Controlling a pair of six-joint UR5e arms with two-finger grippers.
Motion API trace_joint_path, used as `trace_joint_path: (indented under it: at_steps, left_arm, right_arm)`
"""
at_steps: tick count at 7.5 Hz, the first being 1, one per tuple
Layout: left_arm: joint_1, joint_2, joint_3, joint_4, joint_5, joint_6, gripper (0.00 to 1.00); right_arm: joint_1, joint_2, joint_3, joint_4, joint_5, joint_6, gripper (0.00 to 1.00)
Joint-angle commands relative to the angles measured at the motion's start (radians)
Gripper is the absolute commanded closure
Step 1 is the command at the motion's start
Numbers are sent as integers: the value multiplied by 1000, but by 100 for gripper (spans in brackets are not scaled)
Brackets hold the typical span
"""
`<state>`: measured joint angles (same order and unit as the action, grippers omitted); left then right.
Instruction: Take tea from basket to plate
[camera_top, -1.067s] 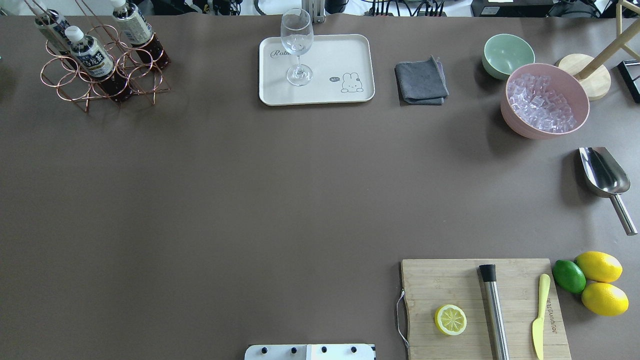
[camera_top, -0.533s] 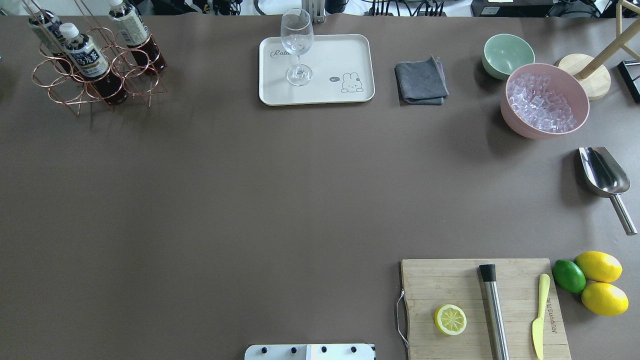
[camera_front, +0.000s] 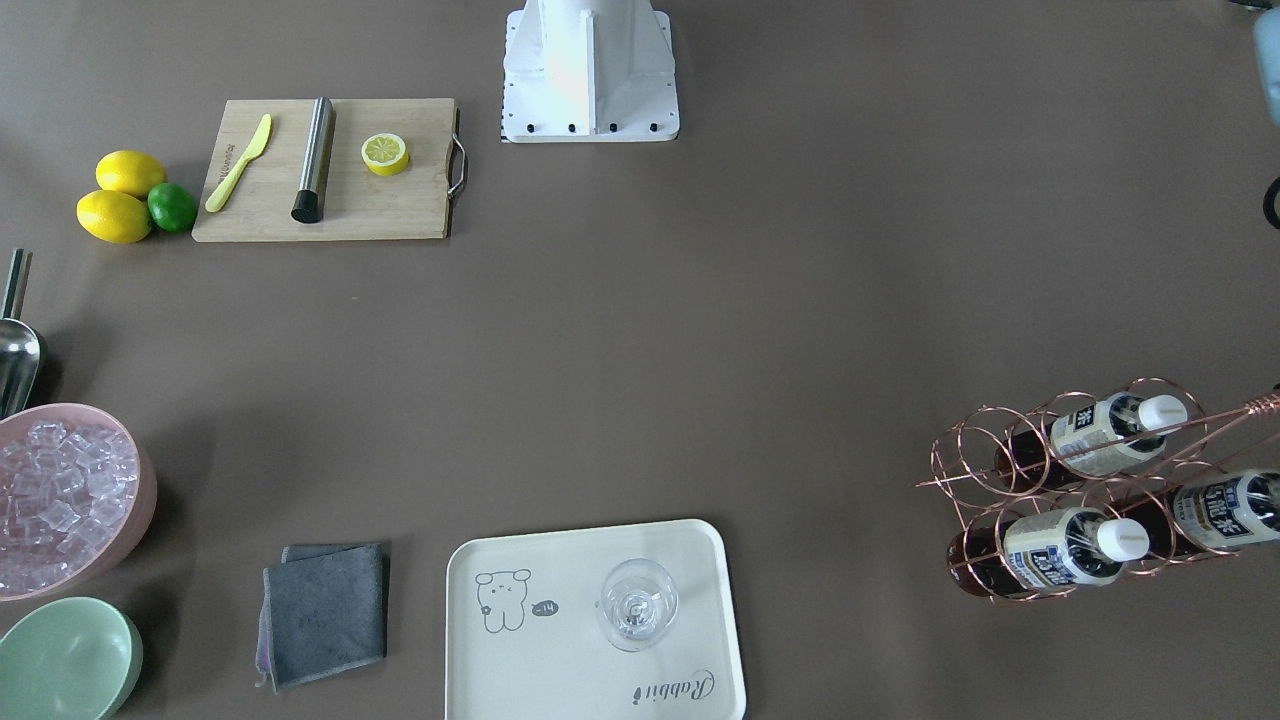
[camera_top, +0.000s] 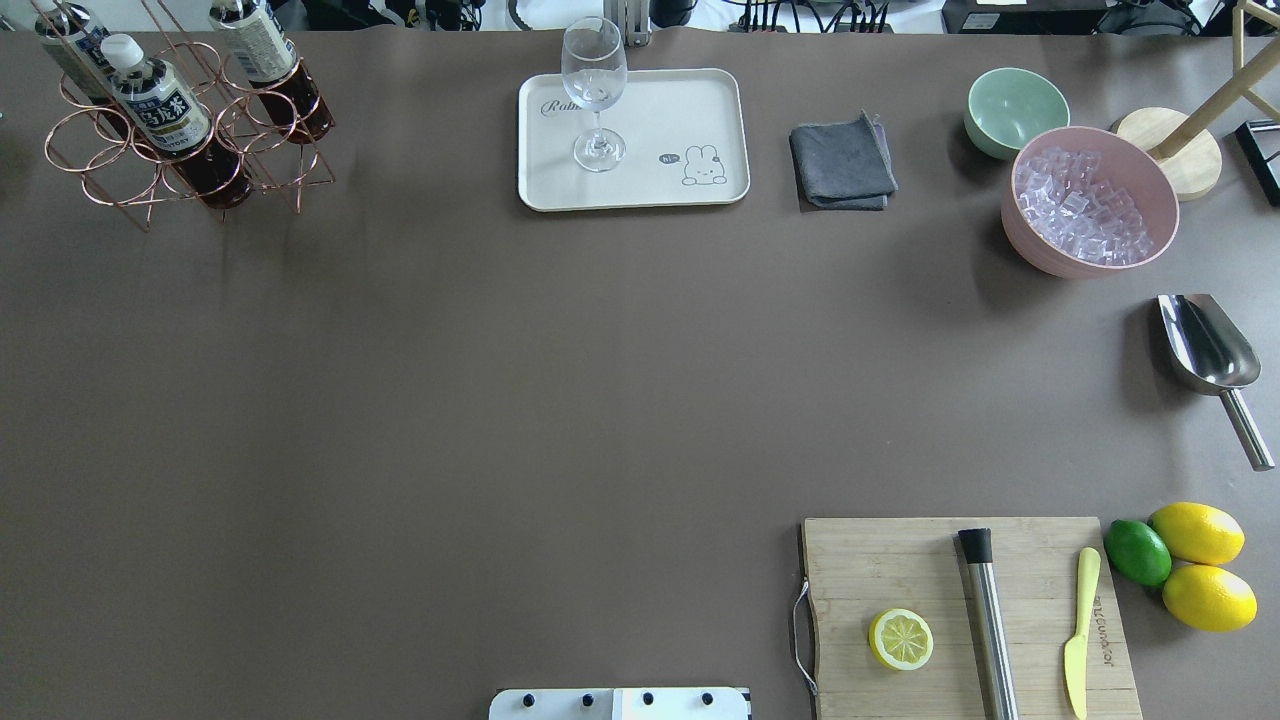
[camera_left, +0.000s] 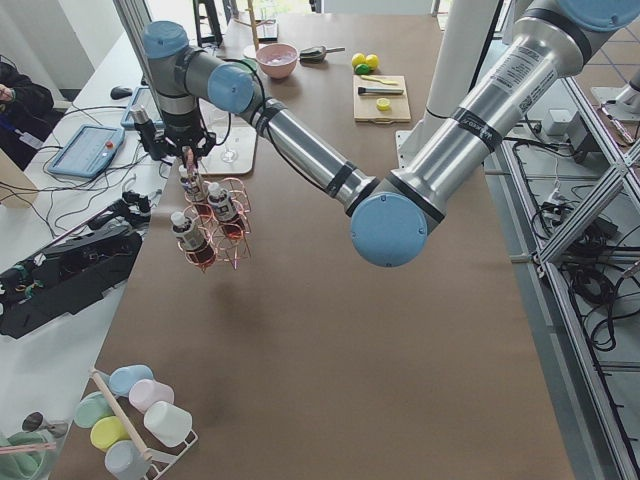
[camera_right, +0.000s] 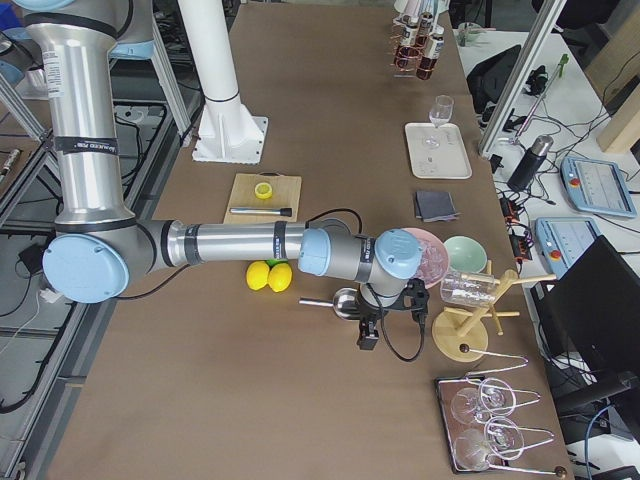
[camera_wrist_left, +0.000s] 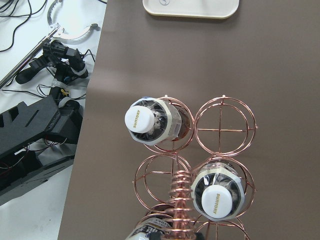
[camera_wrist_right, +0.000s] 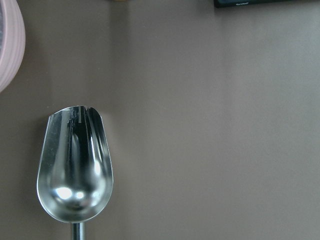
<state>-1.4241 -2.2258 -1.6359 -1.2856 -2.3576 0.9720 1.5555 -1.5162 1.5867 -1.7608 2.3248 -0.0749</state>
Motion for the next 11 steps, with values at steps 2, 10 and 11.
trace_joint_path:
  at_steps: [2,10,11]
  left_arm:
    - [-42,96,-313,112,1,-13,100]
    - [446,-41,-496,100,39,-539,100]
    - [532,-78,-492,100,104,-577,100]
  right_arm:
    - [0,1,4,0,19,3,0]
    - [-78,8,125,0,142,383,0]
    - [-112,10,150,1,140,468,0]
